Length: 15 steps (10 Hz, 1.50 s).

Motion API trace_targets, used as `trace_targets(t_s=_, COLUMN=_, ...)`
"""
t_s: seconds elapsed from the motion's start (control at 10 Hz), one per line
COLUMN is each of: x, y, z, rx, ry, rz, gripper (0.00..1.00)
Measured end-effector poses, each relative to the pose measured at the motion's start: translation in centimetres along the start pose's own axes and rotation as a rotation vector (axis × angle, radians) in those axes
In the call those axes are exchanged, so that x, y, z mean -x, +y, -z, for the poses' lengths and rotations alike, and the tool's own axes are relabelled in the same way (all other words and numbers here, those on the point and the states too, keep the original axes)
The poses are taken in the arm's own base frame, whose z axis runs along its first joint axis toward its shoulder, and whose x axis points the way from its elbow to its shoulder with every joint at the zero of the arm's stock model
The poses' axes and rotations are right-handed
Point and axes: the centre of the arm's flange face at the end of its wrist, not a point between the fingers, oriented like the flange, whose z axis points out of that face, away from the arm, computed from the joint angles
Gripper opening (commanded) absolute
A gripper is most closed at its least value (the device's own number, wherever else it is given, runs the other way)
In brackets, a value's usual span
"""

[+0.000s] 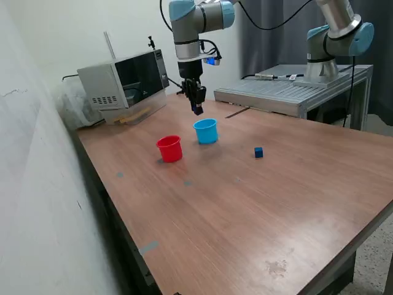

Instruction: Place red objects in the red bin, and blue objects in the blue bin.

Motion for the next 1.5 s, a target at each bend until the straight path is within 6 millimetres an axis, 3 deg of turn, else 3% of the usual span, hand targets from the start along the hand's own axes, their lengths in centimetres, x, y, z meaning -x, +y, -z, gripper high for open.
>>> trace_targets(t_s=0.2, x=4.9, y=-0.1, z=-1.1, rx=-0.021, ry=0.002, rz=-0.064, gripper=0.0)
trace_targets(t_s=0.4, x=7.6, y=-0.4, z=-3.3, rx=-0.046, ry=0.004, rz=-0.09, gripper=0.0)
trace_targets(t_s=0.7, x=8.4, y=-1.9, z=-6.4, rx=-0.084, ry=0.008, rz=-0.093, gripper=0.0)
trace_targets(t_s=1.1, x=8.1, y=-2.8, z=-7.6, rx=-0.104, ry=0.004, rz=-0.087, gripper=0.0)
trace_targets(t_s=1.2, x=8.0, y=-3.0, z=-7.8, rx=-0.109, ry=0.003, rz=-0.085, gripper=1.0)
trace_targets(t_s=1.5, x=8.1, y=-3.4, z=-8.1, rx=-0.125, ry=-0.011, rz=-0.082, gripper=1.0)
